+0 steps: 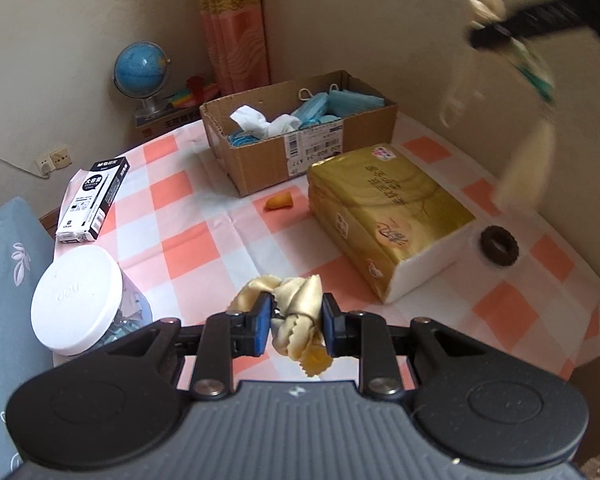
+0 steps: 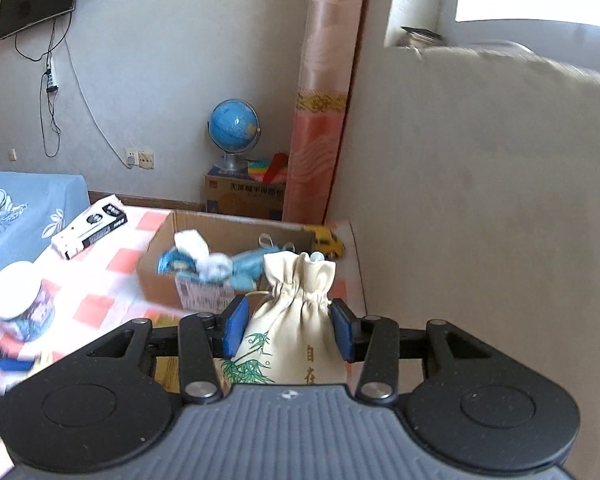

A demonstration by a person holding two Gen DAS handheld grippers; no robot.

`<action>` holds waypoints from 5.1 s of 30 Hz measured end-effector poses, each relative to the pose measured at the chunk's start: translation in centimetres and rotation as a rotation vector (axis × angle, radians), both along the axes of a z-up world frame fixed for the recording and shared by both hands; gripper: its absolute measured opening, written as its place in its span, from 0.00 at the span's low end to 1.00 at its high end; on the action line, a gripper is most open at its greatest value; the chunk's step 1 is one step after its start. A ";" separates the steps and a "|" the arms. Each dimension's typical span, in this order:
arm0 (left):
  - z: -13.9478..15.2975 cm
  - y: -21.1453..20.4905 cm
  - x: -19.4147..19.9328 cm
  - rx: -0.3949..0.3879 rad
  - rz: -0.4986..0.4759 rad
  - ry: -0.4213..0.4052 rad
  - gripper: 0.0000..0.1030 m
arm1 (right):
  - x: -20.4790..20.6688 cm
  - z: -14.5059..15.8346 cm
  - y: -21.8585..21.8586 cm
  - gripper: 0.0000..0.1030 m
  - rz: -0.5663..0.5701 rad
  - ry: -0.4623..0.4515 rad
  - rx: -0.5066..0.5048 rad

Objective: Organize soft objects
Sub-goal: 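Drop the cream bag into the box with the right gripper while the left holds the bow, then carry the cloth bow with the left gripper over the box and open it, then lower the right gripper to the brown hair tie and grasp it, then grasp the orange earplug with the left gripper while the right gripper holds the hair tie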

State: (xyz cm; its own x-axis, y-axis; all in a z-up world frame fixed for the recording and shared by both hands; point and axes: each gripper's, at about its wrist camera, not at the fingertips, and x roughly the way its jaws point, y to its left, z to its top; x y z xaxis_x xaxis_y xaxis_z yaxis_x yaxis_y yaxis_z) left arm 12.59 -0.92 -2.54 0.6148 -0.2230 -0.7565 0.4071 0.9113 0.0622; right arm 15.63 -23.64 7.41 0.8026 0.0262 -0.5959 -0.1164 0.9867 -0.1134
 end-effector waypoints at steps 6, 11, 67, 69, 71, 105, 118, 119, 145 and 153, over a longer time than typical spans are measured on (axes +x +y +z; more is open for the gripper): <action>-0.3 -0.1 -0.2 -0.015 -0.019 0.012 0.24 | 5.3 1.3 1.6 0.48 0.029 -0.020 -0.024; -0.8 0.0 0.5 -0.034 -0.020 0.029 0.24 | 9.9 2.1 3.4 0.48 0.063 -0.033 -0.052; 4.1 -1.7 8.8 -0.005 0.008 -0.013 0.24 | 0.8 -6.9 2.1 0.86 0.005 0.146 0.070; 4.8 -2.3 10.2 -0.004 0.011 -0.026 0.24 | -0.6 -7.6 1.7 0.86 -0.017 0.146 0.079; 5.4 -2.9 11.9 -0.003 0.017 -0.035 0.24 | -1.8 -8.3 1.2 0.86 -0.040 0.150 0.098; 7.8 -2.2 9.8 0.121 0.171 -0.027 0.84 | -6.1 -11.9 -0.9 0.91 -0.061 0.170 0.085; 2.4 -1.1 4.8 0.040 0.230 -0.017 0.86 | -6.8 -15.0 -0.8 0.73 -0.069 0.198 0.073; 1.8 -1.1 5.0 0.034 0.232 -0.011 0.86 | -6.7 -15.2 -0.8 0.73 -0.072 0.198 0.070; -5.0 -0.7 12.3 -0.100 0.251 0.011 0.76 | -4.2 -16.7 0.3 0.34 -0.025 0.163 -0.021; -5.9 -1.1 14.7 -0.127 0.240 0.019 0.76 | -3.7 -16.6 0.4 0.34 -0.027 0.180 -0.011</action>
